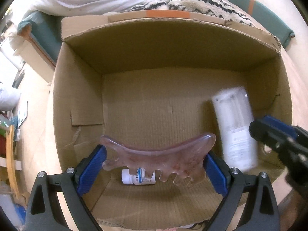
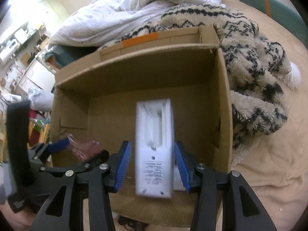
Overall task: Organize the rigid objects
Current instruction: 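Carry the comb and remote into the box and open both tools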
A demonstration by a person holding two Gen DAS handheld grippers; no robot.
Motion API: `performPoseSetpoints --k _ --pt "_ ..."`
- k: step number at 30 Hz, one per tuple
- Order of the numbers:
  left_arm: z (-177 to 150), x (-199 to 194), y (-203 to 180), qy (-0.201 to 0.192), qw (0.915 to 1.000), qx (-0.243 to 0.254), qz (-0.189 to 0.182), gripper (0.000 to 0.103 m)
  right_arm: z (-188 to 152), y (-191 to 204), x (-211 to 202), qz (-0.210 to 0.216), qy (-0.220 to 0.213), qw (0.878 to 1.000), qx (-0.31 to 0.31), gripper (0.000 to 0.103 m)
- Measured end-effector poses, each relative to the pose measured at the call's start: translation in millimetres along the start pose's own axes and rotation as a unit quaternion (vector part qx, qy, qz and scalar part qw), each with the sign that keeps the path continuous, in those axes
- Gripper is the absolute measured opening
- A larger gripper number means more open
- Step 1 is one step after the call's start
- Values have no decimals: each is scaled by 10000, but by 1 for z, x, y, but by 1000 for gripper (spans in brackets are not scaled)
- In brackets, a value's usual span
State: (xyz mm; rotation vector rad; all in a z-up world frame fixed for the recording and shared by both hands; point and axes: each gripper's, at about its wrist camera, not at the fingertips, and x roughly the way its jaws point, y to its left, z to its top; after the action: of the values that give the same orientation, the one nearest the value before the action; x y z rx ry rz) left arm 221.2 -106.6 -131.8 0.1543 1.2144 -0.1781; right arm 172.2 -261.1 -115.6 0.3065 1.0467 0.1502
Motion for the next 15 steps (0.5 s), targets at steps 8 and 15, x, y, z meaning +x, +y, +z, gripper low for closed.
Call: performPoseSetpoints --k 8,15 --pt "-2 -4 2 -78 10000 -46 -5 96 1 -4 -3 104 -51 9998 160 54" --pt "-5 -7 -3 -133 9998 100 118 96 4 -9 -8 217 -159 9991 337 77"
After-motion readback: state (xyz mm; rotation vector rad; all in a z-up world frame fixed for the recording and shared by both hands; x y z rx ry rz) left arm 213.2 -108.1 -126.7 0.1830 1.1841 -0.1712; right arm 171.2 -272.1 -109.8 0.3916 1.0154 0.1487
